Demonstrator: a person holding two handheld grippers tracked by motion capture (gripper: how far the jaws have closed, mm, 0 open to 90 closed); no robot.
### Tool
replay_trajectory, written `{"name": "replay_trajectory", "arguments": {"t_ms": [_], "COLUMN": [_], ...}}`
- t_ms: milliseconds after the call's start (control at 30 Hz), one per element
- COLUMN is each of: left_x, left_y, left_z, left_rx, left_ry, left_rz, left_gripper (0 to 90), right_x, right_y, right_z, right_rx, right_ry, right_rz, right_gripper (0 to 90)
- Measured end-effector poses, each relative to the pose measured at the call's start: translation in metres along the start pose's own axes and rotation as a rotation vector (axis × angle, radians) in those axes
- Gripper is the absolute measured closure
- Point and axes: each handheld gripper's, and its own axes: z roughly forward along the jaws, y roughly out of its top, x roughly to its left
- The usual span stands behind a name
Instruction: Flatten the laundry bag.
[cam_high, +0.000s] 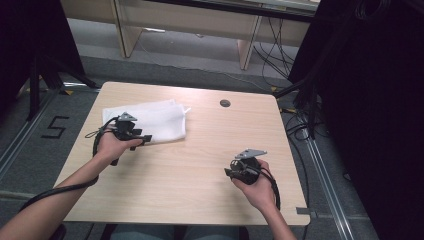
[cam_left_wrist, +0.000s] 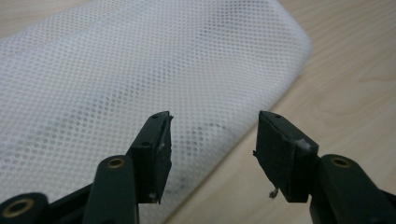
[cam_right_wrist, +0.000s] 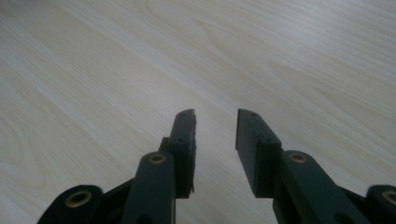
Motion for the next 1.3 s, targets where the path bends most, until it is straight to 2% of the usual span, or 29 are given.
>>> {"name": "replay_trajectory", "arguments": {"t_ms": [33,67,100,133,200,233,300,333,367,400,467,500,533,567,600,700,733,767,800,833,867,900,967,1067,1100,1167,1200,1267,1300], "left_x": [0.0,0.002,0.004,0.006,0.007,0.006,0.005,0.003,0.002,0.001,0.0,-0.003,-0.003,-0.004,-0.005,-0.005,-0.004,-0.005,-0.005,-0.005,-0.005,-0.004,-0.004,-0.004,-0.005,-0.008,-0.008,-0.012,-0.016], "left_y": [0.0,0.002,0.004,0.006,0.007,0.009,0.009,0.009,0.01,0.01,0.01,0.008,0.008,0.007,0.007,0.009,0.01,0.01,0.009,0.009,0.009,0.009,0.008,0.008,0.008,0.009,0.009,0.008,0.006], "left_z": [0.0,0.004,0.008,0.014,0.019,0.023,0.026,0.029,0.033,0.035,0.038,0.042,0.042,0.045,0.045,0.045,0.045,0.044,0.044,0.044,0.044,0.043,0.043,0.042,0.042,0.04,0.039,0.036,0.035], "left_rx": [0.0,0.01,0.029,0.029,0.037,0.057,0.056,0.059,0.069,0.072,0.075,0.104,0.104,0.121,0.117,0.135,0.139,0.143,0.144,0.137,0.137,0.146,0.141,0.152,0.161,0.177,0.198,0.218,0.218], "left_ry": [0.0,0.012,0.018,0.019,0.009,0.009,0.013,0.016,0.011,0.02,0.015,0.005,0.005,-0.003,0.001,-0.023,-0.028,-0.047,-0.064,-0.065,-0.072,-0.094,-0.1,-0.112,-0.112,-0.124,-0.132,-0.15,-0.166], "left_rz": [0.0,0.005,0.013,0.013,0.006,0.018,0.023,0.027,0.036,0.035,0.041,0.058,0.058,0.093,0.098,0.11,0.128,0.144,0.156,0.168,0.165,0.163,0.144,0.151,0.163,0.194,0.22,0.267,0.283], "left_gripper": [45.0,45.0,45.2,44.1,43.1,41.7,41.3,41.3,40.7,40.7,40.9,43.9,44.4,45.2,46.5,54.6,54.6,60.4,67.9,70.6,76.2,79.7,81.3,84.8,85.7,85.8,86.1,86.2,86.1], "right_x": [-0.002,-0.002,-0.002,-0.003,-0.004,-0.006,-0.006,-0.005,-0.005,-0.005,-0.004,-0.005,-0.005,-0.004,-0.003,-0.001,-0.001,0.0,-0.003,-0.002,0.001,0.0,0.0,-0.002,-0.001,-0.003,-0.003,-0.004,-0.005], "right_y": [0.0,0.0,0.0,-0.002,-0.002,-0.002,-0.002,-0.001,-0.001,-0.002,-0.002,-0.002,-0.002,-0.003,-0.002,-0.003,-0.002,-0.002,-0.003,-0.002,-0.002,-0.002,-0.002,-0.001,-0.002,-0.001,-0.001,-0.001,0.0], "right_z": [-0.002,-0.002,-0.004,-0.002,-0.002,-0.005,-0.005,-0.006,-0.005,-0.002,-0.002,-0.002,-0.002,0.002,-0.001,0.001,0.001,0.003,0.006,0.005,0.004,0.005,0.004,0.001,0.001,-0.001,-0.001,0.0,-0.002], "right_rx": [0.031,0.031,0.033,0.004,-0.001,0.023,0.023,0.031,0.017,-0.009,-0.006,0.02,0.02,0.0,0.031,0.026,0.046,0.027,-0.007,0.0,0.017,0.009,0.01,0.019,-0.004,0.017,0.004,-0.017,0.008], "right_ry": [-0.002,-0.002,0.002,0.007,0.007,0.01,0.01,0.015,0.013,0.016,0.02,0.021,0.021,0.022,0.033,0.037,0.043,0.046,0.036,0.039,0.052,0.041,0.042,0.045,0.049,0.044,0.041,0.038,0.038], "right_rz": [-0.027,-0.027,-0.006,0.008,0.005,-0.01,-0.009,0.01,-0.01,-0.005,0.002,-0.023,-0.023,-0.025,-0.009,0.006,0.016,0.014,-0.028,-0.027,0.02,-0.007,-0.002,-0.01,0.027,0.002,0.024,0.013,0.024], "right_gripper": [68.5,68.5,68.4,67.7,67.5,67.3,67.2,67.1,67.0,66.9,66.8,66.7,66.7,66.7,66.7,66.7,66.7,66.6,66.4,66.4,66.3,66.2,66.2,66.0,66.1,66.1,66.1,66.0,66.0]}}
